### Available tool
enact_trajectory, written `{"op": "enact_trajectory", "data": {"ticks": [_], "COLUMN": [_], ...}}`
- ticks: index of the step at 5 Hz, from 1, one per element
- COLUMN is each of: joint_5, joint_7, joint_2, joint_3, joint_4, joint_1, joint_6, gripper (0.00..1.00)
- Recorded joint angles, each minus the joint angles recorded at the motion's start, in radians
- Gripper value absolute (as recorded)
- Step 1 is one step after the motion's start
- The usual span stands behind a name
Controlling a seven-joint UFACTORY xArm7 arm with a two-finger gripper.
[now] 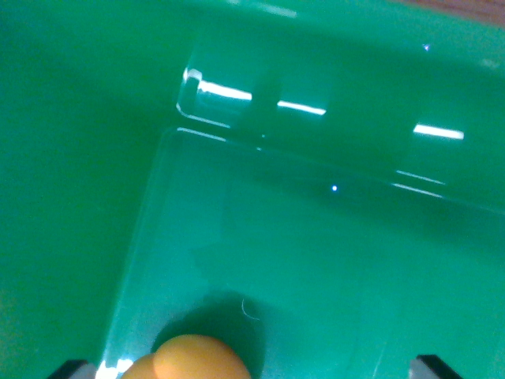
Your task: Pick fruit
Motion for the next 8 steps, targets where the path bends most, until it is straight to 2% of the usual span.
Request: {"op": "enact_trajectory", "data": {"ticks": [1, 2, 3, 4, 5, 6, 7, 8], "joint_5": [0.0, -0.0014, -0.0014, -0.0029, -0.0029, -0.0042, -0.0042, -0.0054], "joint_7": [0.0, -0.01, -0.01, -0.02, -0.02, -0.029, -0.029, -0.038], "joint_2": [0.0, 0.007, 0.007, 0.013, 0.013, 0.019, 0.019, 0.025], "joint_3": [0.0, 0.005, 0.005, 0.009, 0.009, 0.013, 0.013, 0.017], "joint_4": [0.0, -0.029, -0.029, -0.058, -0.058, -0.085, -0.085, -0.108], "joint_1": [0.0, 0.0048, 0.0048, 0.0095, 0.0095, 0.0139, 0.0139, 0.0178], "joint_6": [0.0, -0.037, -0.037, -0.074, -0.074, -0.108, -0.108, -0.139], "gripper": [0.0, 0.0, 0.0, 0.0, 0.0, 0.0, 0.0, 0.0]}}
